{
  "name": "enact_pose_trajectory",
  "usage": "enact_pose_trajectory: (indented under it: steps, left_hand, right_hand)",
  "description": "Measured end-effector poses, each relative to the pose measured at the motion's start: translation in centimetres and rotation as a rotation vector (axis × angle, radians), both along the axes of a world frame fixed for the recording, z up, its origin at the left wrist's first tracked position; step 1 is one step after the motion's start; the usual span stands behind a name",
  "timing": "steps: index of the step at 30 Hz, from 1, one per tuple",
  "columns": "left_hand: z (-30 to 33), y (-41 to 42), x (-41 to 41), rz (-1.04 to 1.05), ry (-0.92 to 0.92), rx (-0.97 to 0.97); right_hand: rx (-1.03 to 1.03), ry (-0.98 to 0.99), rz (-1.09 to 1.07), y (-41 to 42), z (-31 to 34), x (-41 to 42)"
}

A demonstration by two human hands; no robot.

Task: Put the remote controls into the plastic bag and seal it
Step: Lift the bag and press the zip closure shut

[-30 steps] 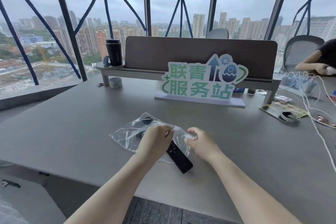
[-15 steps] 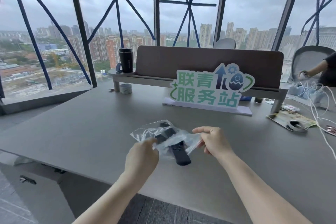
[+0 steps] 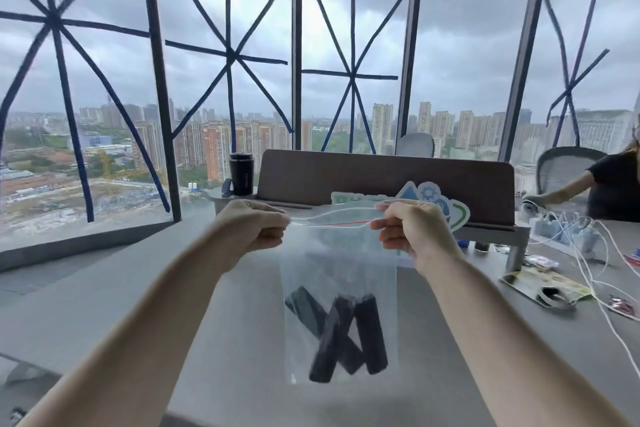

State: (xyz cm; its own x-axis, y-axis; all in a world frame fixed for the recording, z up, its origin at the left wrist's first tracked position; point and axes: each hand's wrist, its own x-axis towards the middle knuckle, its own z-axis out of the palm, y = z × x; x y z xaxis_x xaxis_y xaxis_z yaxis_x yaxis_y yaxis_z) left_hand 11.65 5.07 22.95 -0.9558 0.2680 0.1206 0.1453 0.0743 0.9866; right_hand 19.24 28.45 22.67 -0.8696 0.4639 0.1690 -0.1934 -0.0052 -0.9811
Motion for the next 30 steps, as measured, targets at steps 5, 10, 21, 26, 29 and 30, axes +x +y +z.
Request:
enact_pose_trajectory:
  steps: [5, 10, 21, 26, 29, 30]
  left_hand:
    - [-3.9, 0.2, -0.3, -0.031, 0.046, -0.051]
    - [-5.8, 1.1, -0.5, 0.149, 0.249, -0.196]
    - [-3.0, 4.8, 1.7, 0.033, 0.404, -0.166]
    - [-1.9, 5.1, 1.9, 0.005, 0.438, -0.211]
    - [-1.3, 5.3, 1.8, -0.003, 0.459, -0.199]
    - [-1.2, 5.3, 1.7, -0.006, 0.471, -0.208]
  right_hand:
    - [-0.036, -0.042, 0.032, 0.6, -1.2, 0.6]
    - [-0.005, -0.048, -0.004, 1.4, -1.8, 1.2]
    - [1.263, 0.134, -0.060, -2.5, 0.1, 0.5]
    - [1.158, 0.010, 0.089, -2.0, 2.0, -0.3]
    - [1.112, -0.021, 0.143, -1.9, 2.9, -0.3]
    - [1.103, -0.033, 0.153, -1.9, 3.2, -0.3]
